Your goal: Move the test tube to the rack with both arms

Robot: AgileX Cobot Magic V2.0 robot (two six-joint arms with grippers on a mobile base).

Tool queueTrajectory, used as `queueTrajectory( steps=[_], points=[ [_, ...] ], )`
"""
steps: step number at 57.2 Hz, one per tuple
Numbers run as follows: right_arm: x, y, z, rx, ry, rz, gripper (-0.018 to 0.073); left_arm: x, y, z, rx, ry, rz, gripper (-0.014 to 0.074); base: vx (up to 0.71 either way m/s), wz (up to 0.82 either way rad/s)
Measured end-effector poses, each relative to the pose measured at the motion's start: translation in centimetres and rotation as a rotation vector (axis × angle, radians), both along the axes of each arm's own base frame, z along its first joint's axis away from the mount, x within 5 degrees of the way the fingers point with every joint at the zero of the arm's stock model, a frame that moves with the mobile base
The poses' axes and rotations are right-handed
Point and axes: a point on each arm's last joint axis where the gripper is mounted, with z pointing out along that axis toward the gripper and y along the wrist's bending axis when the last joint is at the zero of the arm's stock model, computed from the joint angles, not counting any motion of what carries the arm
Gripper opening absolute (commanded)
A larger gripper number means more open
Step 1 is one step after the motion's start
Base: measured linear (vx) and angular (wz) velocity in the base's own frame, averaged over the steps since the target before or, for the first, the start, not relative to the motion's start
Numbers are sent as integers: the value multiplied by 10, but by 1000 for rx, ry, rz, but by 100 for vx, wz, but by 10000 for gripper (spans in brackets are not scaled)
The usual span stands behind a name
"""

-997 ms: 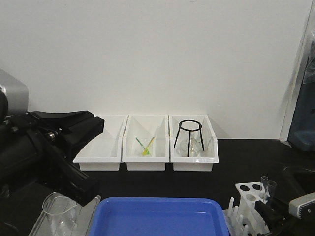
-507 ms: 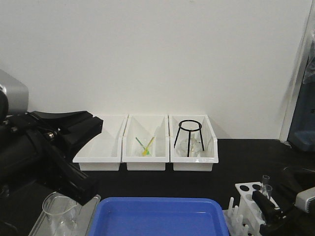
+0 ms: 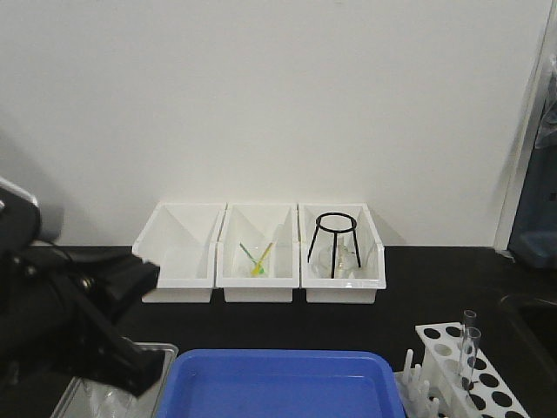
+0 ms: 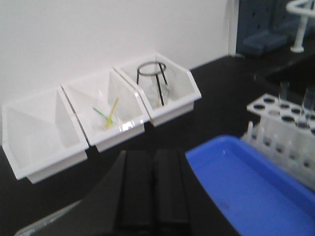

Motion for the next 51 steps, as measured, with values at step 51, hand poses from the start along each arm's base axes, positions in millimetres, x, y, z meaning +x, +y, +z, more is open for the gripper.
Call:
queueTrajectory(
  steps=[51],
  points=[
    [-61, 11, -12, -124, -23, 15, -11, -16, -15, -45, 49, 163, -232, -7, 0, 0]
  ],
)
